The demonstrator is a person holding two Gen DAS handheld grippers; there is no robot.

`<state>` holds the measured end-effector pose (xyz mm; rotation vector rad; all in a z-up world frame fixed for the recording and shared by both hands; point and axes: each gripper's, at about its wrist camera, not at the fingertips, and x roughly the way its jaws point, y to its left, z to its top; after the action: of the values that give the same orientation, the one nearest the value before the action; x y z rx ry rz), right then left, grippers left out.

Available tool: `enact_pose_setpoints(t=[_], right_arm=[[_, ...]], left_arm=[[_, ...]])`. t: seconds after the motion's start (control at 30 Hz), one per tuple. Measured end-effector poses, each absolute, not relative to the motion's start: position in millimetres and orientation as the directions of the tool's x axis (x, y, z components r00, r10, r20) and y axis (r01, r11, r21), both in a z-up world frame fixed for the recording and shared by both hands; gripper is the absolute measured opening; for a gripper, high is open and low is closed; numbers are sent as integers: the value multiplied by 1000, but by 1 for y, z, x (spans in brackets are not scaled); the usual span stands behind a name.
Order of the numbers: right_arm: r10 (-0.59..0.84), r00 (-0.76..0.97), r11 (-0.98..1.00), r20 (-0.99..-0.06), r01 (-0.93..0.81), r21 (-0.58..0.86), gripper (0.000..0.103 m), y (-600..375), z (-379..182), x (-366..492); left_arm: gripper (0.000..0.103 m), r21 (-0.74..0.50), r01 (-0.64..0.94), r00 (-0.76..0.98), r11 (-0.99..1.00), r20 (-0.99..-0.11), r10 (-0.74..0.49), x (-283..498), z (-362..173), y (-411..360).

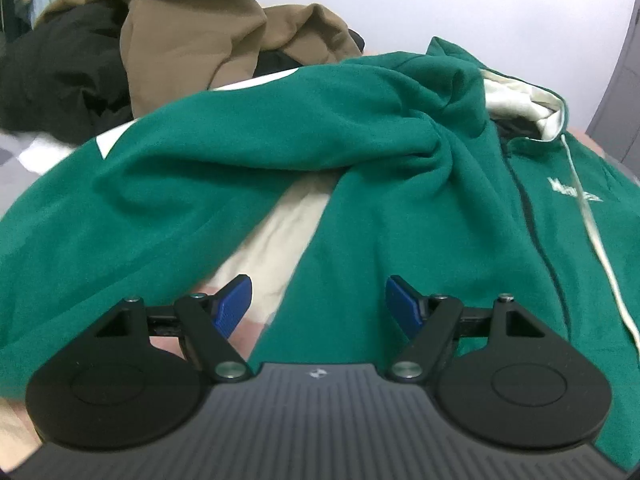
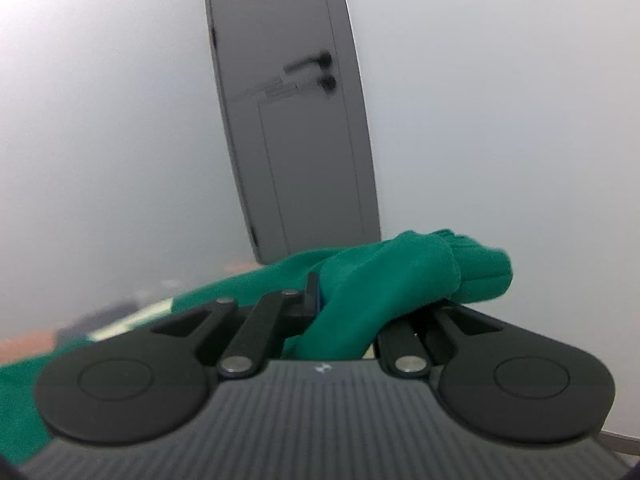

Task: Fold large clothes
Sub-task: 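Grasp the green sweatshirt edge with the right gripper and lift it, then grasp the sweatshirt with both grippers and flip it zipper side up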

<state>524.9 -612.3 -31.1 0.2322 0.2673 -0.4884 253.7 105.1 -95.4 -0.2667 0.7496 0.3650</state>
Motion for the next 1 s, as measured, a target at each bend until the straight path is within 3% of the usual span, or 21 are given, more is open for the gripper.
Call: enact_pose_setpoints(t=[0.1,0.27,0.33,0.37,0.4,0.43,0.67,0.93,1.0], right_arm=[[-439,818,851,-370,511,120,10,-618,-59,543],[-434,784,812,-444,554,185,15,-618,-83,551],[-419,776,805,-472,558,202,33,-617,-84,544],[-411,777,804,-478,555,212,56,-607,-80,536],[-400,784,805,-475,548,227,71,-603,-78,529],[-392,794,807,-464,539,241,74,-599,-74,518],[-241,832,829,-499,444,339,75,-545,-55,444],[72,816,870,-574,230,436,75,-441,-44,346],[171,770,871,-614,173,460,82,-423,-52,333]], left_arm=[[78,-95,-423,672,901,-700,242,258,-94,104],[78,-112,-448,662,887,-708,245,252,-91,108],[78,-113,-455,657,883,-712,248,247,-89,111],[78,-115,-461,653,880,-716,248,244,-89,112],[78,-122,-463,646,878,-724,241,243,-90,114],[78,-130,-466,643,875,-729,234,240,-91,116],[78,-166,-465,622,870,-761,187,213,-97,129],[78,-223,-448,620,866,-775,122,183,-101,133],[78,-238,-439,615,866,-782,97,178,-104,134]])
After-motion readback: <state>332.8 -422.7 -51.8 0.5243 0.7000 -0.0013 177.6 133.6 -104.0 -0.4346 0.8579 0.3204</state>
